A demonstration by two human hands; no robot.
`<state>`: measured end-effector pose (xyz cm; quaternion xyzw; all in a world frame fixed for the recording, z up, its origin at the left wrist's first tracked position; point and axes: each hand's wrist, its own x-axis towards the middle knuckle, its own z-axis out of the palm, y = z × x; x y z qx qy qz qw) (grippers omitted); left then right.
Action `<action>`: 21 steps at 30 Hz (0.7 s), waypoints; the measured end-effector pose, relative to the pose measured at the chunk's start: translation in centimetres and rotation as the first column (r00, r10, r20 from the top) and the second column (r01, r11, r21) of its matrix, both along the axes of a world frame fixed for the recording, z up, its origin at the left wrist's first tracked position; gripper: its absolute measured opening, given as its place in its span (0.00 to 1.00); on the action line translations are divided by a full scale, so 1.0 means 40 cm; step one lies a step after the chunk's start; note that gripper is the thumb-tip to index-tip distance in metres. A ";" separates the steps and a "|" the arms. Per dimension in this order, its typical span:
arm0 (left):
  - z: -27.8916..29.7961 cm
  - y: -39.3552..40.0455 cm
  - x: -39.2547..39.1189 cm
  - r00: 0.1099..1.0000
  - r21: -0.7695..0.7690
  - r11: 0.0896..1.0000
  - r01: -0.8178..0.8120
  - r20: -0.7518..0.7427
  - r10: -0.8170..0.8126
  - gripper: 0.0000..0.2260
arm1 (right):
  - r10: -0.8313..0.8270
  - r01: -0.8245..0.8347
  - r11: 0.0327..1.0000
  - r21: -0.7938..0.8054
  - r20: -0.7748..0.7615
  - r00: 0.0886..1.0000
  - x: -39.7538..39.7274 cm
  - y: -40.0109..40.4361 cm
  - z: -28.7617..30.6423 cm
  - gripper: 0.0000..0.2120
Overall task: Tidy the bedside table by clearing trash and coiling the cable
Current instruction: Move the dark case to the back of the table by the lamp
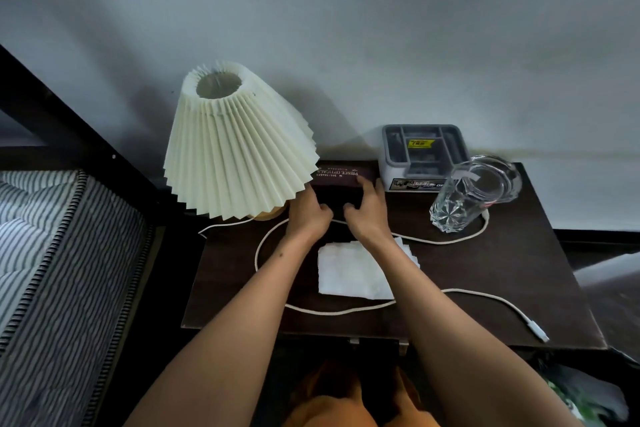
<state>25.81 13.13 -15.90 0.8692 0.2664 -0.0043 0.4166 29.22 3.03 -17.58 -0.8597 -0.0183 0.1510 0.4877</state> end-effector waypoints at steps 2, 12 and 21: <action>-0.010 0.009 0.019 1.000 0.006 1.000 0.009 -0.014 -0.009 0.25 | 0.028 -0.028 0.999 -0.026 0.020 0.999 0.013 0.003 -0.005 0.32; -0.023 0.014 0.017 0.999 -0.001 0.999 0.052 0.004 -0.052 0.31 | 0.135 -0.129 0.986 -0.108 0.042 0.990 0.017 -0.008 0.004 0.35; 0.007 -0.052 -0.157 0.996 0.066 0.998 -0.013 0.093 0.007 0.23 | 0.118 -0.055 0.927 -0.370 0.150 0.982 -0.062 -0.116 0.066 0.21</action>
